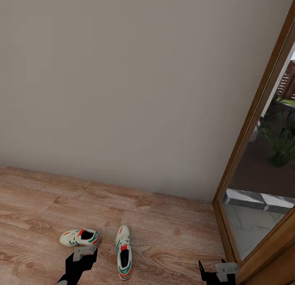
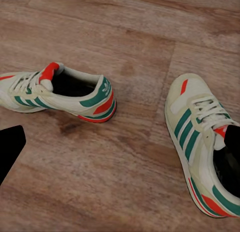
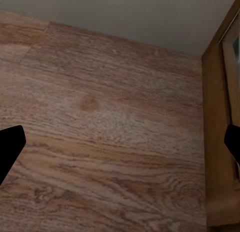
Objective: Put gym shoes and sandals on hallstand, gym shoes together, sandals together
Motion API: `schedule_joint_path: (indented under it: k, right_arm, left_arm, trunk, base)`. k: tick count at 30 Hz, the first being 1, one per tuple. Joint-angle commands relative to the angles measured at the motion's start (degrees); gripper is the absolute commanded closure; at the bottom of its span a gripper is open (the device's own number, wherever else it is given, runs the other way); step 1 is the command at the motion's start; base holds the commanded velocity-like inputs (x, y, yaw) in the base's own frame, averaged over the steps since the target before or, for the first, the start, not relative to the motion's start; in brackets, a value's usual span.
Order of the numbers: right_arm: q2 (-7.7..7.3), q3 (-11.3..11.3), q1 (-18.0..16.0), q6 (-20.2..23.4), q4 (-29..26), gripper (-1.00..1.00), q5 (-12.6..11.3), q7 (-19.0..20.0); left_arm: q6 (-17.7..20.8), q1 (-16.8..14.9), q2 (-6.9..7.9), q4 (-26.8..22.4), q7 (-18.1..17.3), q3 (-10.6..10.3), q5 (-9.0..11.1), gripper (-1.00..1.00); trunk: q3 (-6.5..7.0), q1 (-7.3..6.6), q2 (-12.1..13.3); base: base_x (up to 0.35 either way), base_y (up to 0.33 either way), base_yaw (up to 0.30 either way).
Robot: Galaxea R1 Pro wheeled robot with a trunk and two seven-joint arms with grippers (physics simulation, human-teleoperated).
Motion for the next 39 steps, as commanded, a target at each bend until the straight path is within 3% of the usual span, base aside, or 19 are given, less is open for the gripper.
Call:
schedule_joint_path:
  k: [1,39]
  right_arm:
    - [0.03,-0.2,0.0,-0.2,0.0,-1.00,0.6,0.0]
    - [0.03,-0.2,0.0,-0.2,0.0,-1.00,0.6,-0.1]
  left_arm:
    - [-0.2,0.0,0.00,0.0,0.0,0.0,0.2,-1.00]
    - [-0.2,0.0,0.00,0.0,0.0,0.0,0.2,-1.00]
  trunk:
    - [-0.05,-0.01,0.0]
    - [-0.05,-0.01,0.0]
  base:
    - [0.000,0.000,0.005]
    - [0.000,-0.030,0.023]
